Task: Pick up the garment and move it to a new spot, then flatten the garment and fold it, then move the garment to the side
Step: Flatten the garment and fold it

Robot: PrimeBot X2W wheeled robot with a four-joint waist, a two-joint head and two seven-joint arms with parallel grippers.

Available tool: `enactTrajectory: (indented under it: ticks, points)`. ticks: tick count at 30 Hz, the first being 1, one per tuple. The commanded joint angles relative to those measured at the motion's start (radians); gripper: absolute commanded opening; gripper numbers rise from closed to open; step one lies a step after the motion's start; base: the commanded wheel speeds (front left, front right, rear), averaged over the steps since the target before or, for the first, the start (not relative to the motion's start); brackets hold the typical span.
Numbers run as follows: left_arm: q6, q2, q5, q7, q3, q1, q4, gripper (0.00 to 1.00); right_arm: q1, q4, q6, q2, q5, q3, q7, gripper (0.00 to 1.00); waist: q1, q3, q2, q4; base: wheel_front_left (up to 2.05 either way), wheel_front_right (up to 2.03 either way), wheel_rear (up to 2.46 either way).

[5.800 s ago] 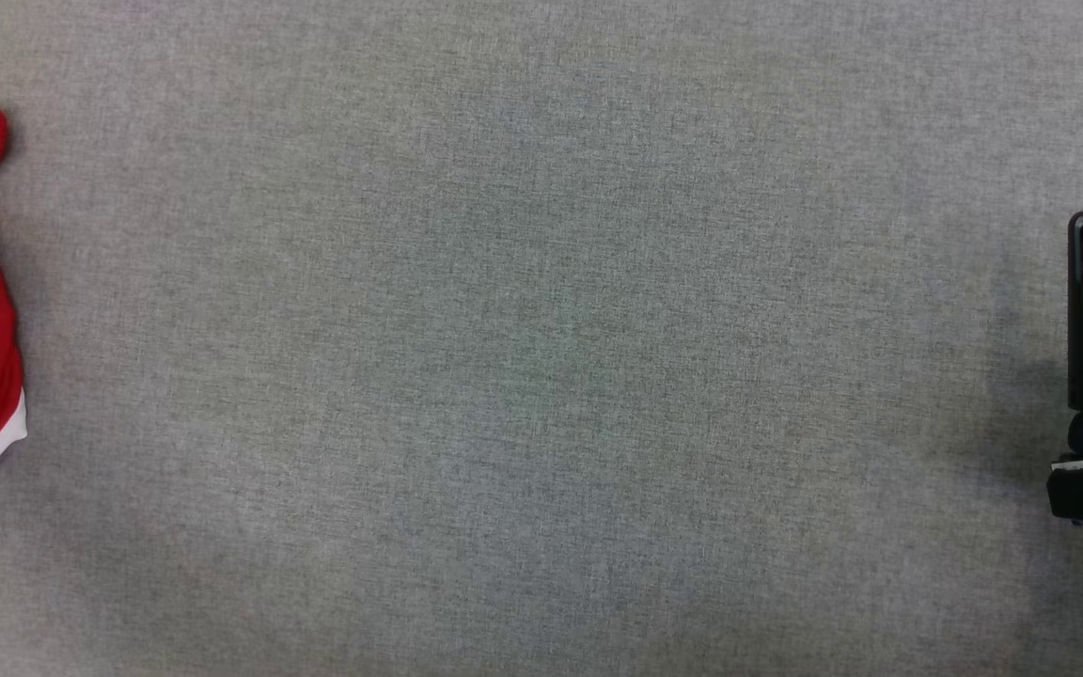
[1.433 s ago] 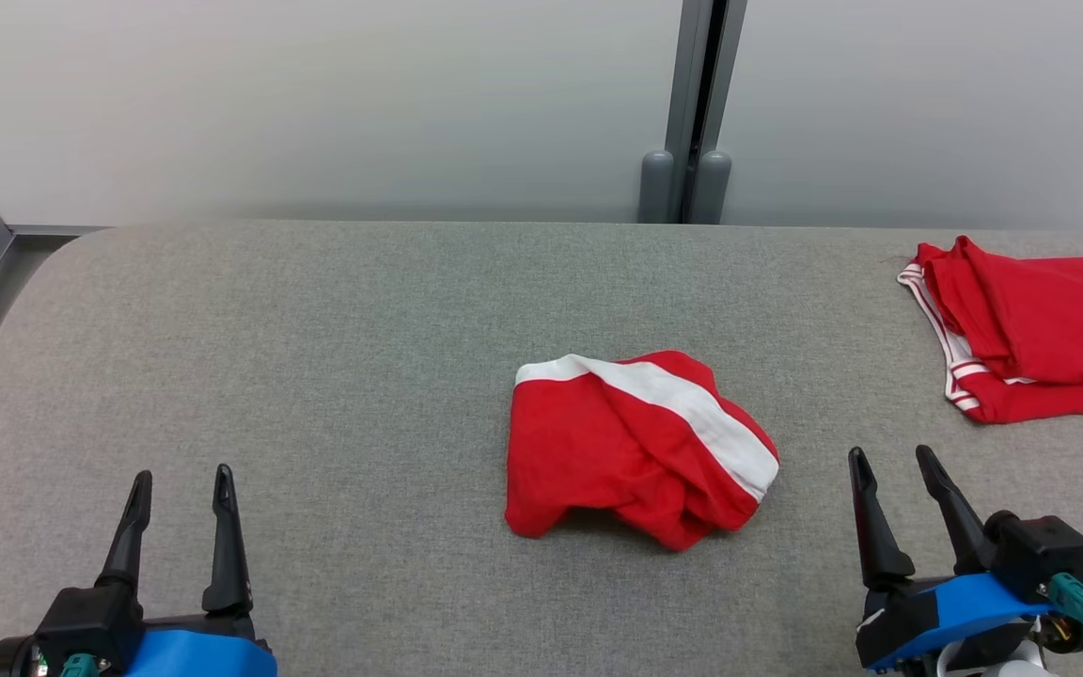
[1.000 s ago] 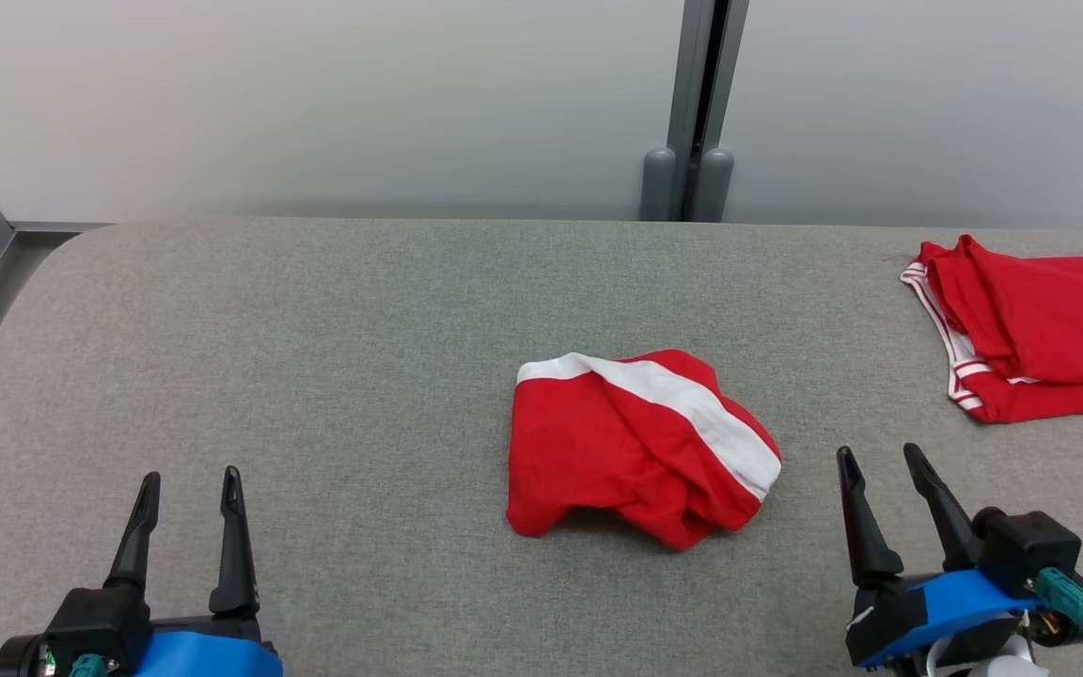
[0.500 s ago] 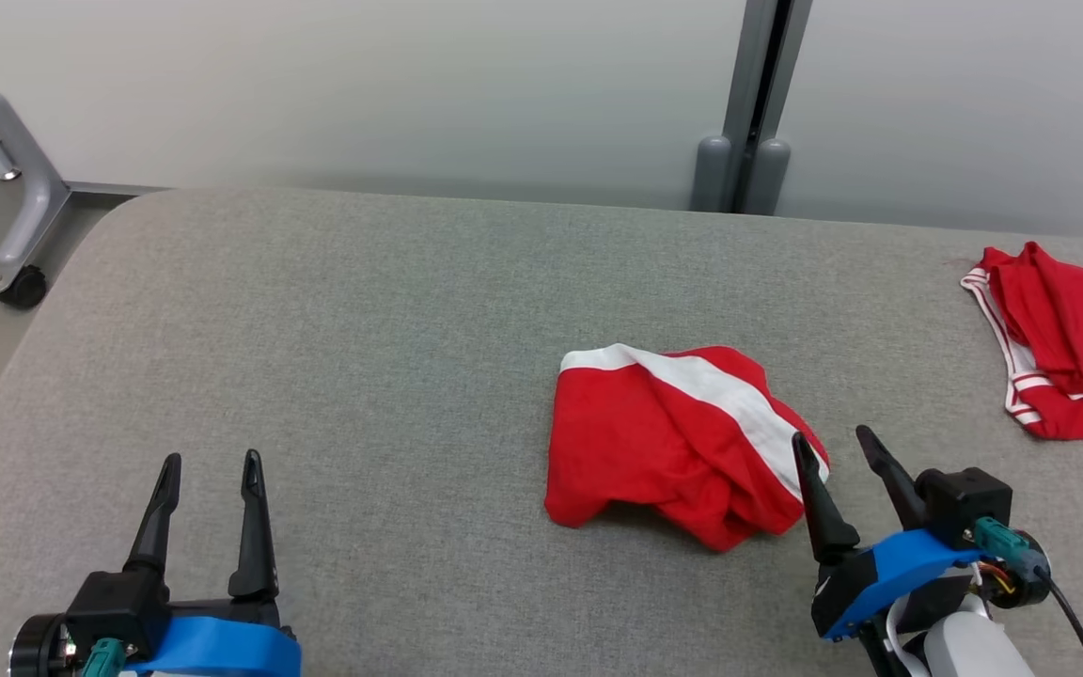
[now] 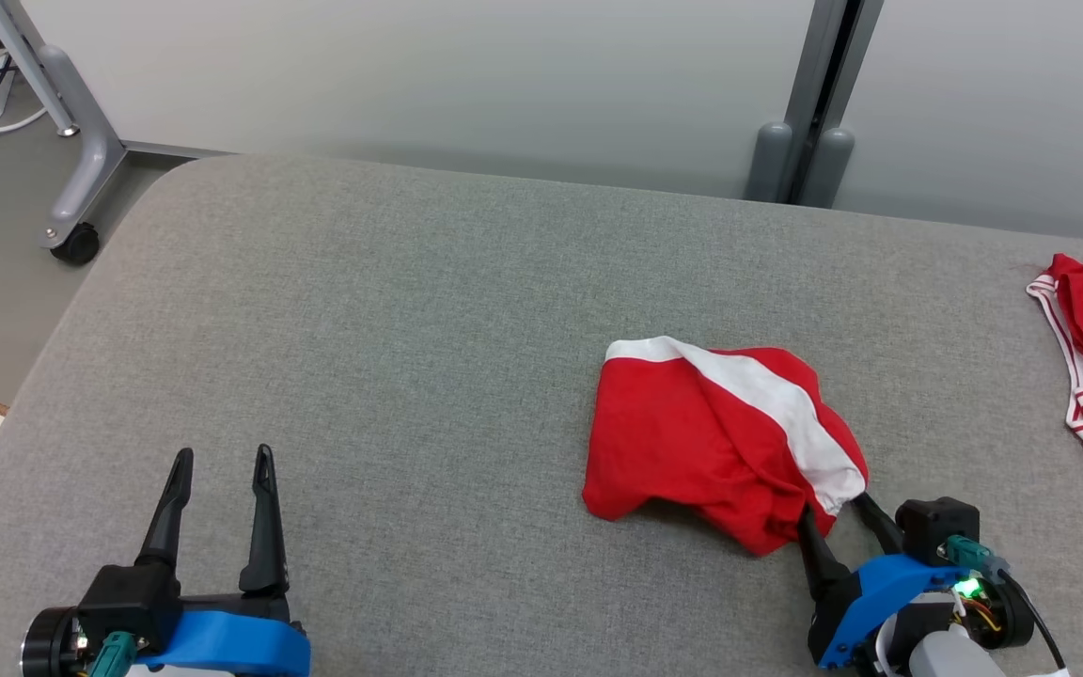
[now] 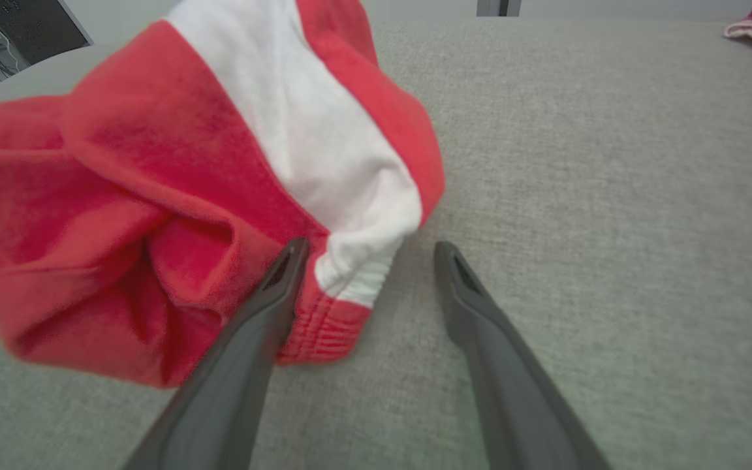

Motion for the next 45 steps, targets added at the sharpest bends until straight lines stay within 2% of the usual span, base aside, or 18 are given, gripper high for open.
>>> enactTrajectory:
  ticks: [1,2,3,11,25,31,38,45]
  points:
    - [-0.003,-0.002,0.004,-0.004,0.007,-0.02,0.001,1.0,-0.018,0.007,0.0,-0.005,0.006,0.001,-0.006,1.0,-0.0001,0.002,-0.0001,0.002,0.0,0.0,0.0]
    - [-0.003,-0.004,0.006,-0.004,0.009,-0.02,0.001,1.0,-0.025,0.018,0.0,-0.005,0.007,0.003,-0.012,0.73,-0.0001,0.004,-0.0001,0.003,0.0,0.0,0.0]
    - [-0.003,-0.006,0.007,-0.004,0.01,-0.019,0.0,1.0,-0.032,0.027,0.0,-0.005,0.01,0.006,-0.015,0.0,-0.0001,0.005,-0.0001,0.003,0.0,0.0,0.0]
    - [-0.011,-0.02,0.01,-0.004,0.009,-0.027,0.007,1.0,-0.143,0.03,0.0,-0.027,0.007,0.038,-0.029,0.0,-0.0001,0.018,-0.0001,0.017,0.0,0.0,0.0]
    - [-0.028,-0.044,0.016,-0.004,0.025,-0.063,0.02,1.0,-0.525,0.016,0.0,-0.049,-0.018,0.067,-0.03,0.0,-0.0001,0.06,-0.0001,0.056,0.0,0.0,0.0]
    - [-0.031,-0.049,0.02,-0.004,0.04,-0.082,0.022,1.0,-0.621,-0.02,0.0,-0.036,-0.025,0.076,-0.03,0.0,-0.0001,0.07,-0.0001,0.051,0.0,0.0,0.0]
    - [-0.034,-0.058,0.024,-0.004,0.04,-0.078,0.028,1.0,-0.518,-0.065,0.0,-0.019,0.003,0.126,-0.03,0.0,-0.0001,0.062,-0.0001,0.019,0.0,0.0,0.0]
    - [-0.036,-0.062,0.03,-0.004,0.048,-0.063,0.031,1.0,-0.292,-0.149,0.0,-0.048,0.05,0.209,-0.03,0.0,-0.0001,0.039,-0.0001,-0.028,0.0,0.0,0.0]
